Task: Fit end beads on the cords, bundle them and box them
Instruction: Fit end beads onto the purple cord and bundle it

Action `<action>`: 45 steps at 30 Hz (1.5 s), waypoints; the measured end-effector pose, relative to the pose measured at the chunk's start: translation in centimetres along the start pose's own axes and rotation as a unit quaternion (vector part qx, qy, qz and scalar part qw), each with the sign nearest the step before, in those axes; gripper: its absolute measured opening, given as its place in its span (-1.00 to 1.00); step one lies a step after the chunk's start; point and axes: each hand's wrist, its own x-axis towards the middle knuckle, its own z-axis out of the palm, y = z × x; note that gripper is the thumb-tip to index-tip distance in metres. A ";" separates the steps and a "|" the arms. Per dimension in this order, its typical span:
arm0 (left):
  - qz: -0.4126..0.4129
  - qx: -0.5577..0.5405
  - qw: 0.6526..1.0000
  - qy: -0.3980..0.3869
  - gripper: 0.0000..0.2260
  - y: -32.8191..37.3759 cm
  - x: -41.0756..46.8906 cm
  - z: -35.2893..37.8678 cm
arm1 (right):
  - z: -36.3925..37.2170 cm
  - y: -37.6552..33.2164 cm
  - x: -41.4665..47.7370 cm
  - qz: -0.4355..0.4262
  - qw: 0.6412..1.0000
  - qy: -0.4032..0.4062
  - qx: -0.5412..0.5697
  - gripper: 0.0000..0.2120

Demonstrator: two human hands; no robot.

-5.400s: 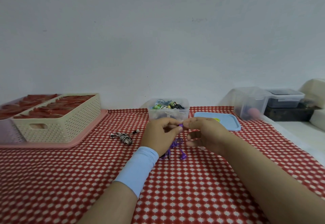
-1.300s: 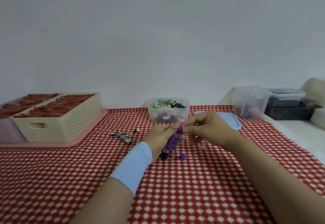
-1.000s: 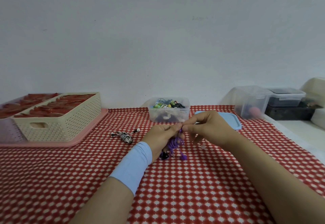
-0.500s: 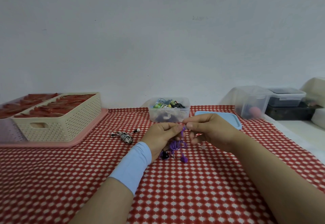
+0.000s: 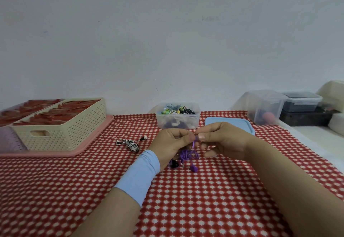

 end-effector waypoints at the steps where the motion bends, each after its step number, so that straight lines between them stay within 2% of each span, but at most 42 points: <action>1: 0.005 0.000 1.000 0.001 -0.81 0.0 0.0 0.1 | 0.0 -0.1 0.0 0.000 1.000 0.000 -0.002 -0.71; 4: 0.007 -0.015 1.000 0.010 -0.92 0.1 -0.1 0.3 | 0.1 -0.2 0.0 -0.012 1.000 0.004 0.000 -0.73; 9: 0.024 -0.020 0.999 0.016 -0.81 0.2 -0.1 0.3 | 0.3 0.0 0.2 -0.029 0.998 0.021 0.051 -0.79; 12: 0.020 -0.025 0.999 0.010 -0.81 0.3 -0.2 0.2 | 0.2 0.0 0.1 -0.012 0.999 0.009 0.031 -0.74; 16: 0.029 0.004 0.999 0.015 -0.95 0.5 -0.2 0.2 | 0.2 -0.1 0.2 0.000 1.000 0.002 0.006 -0.78; 20: 0.022 0.014 0.999 0.023 -0.93 0.5 -0.2 0.1 | 0.1 0.0 0.2 -0.003 1.000 0.006 -0.018 -0.79; 23: 0.014 0.002 0.999 0.039 -0.92 0.3 -0.1 0.1 | 0.3 0.2 0.3 -0.032 0.999 0.029 -0.030 -0.76; 28: 0.006 -0.019 0.998 0.051 -0.90 0.6 0.0 -0.2 | 0.5 0.2 0.5 -0.115 0.987 0.097 -0.052 -0.87; 40: 0.008 0.068 0.995 0.068 -0.91 0.4 -0.2 -0.2 | 0.4 0.2 0.7 -0.176 0.939 0.147 -0.256 -0.92; 43: 0.040 0.116 0.988 0.090 -0.91 0.7 -0.3 0.0 | 0.5 0.4 0.8 -0.183 0.940 0.147 -0.249 -0.94; 45: 0.054 0.118 0.986 0.100 -0.90 0.8 -0.2 0.1 | 0.5 0.3 0.7 -0.173 0.953 0.142 -0.203 -0.93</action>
